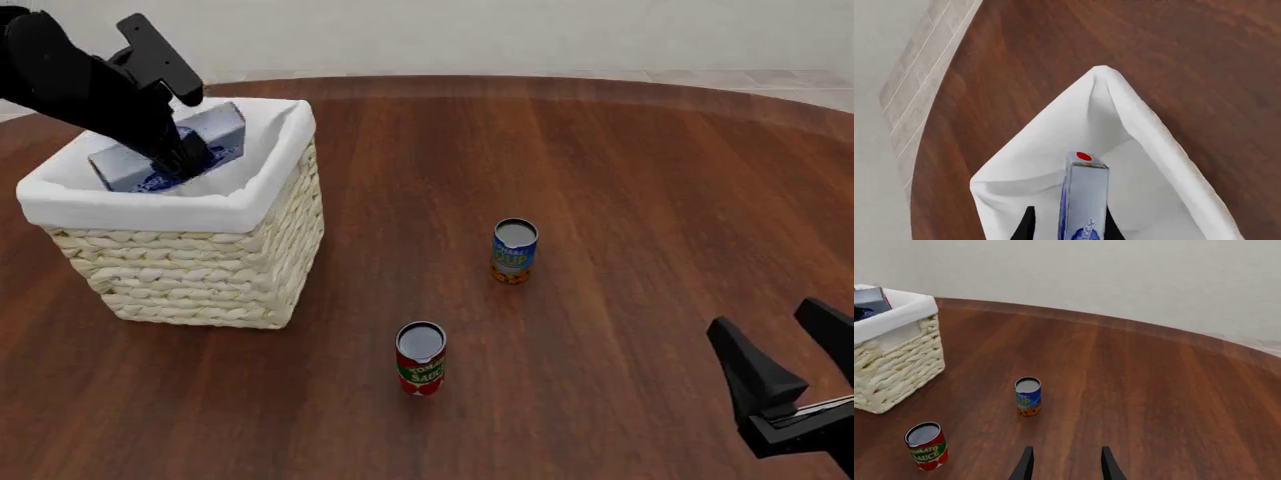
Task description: Pick up the cream cheese box, and put it in the basket.
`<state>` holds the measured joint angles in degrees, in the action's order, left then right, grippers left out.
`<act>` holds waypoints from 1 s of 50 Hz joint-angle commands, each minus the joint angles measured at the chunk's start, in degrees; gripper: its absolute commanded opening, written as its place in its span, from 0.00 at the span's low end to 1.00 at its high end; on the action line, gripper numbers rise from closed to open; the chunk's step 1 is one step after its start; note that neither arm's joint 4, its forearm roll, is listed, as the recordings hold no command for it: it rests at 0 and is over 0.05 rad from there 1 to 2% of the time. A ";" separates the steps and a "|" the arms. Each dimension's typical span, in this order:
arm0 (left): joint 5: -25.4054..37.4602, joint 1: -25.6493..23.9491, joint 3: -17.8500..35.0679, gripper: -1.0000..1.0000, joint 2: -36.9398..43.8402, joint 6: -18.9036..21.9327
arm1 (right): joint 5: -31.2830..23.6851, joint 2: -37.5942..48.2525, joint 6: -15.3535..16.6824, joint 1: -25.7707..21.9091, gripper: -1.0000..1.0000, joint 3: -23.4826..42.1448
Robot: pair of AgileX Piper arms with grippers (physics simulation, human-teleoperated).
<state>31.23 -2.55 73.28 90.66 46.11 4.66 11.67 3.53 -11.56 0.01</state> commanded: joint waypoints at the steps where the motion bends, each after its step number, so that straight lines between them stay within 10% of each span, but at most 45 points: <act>1: -0.13 -0.19 0.09 1.00 -0.24 0.84 | -0.15 -0.17 -0.08 -0.15 1.00 0.00; 50: -1.49 -6.80 -8.03 1.00 -21.43 -0.03 | 0.26 0.46 0.17 -0.52 1.00 0.00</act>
<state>30.54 -7.88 66.95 76.04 46.64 4.81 11.94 3.58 -11.96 0.01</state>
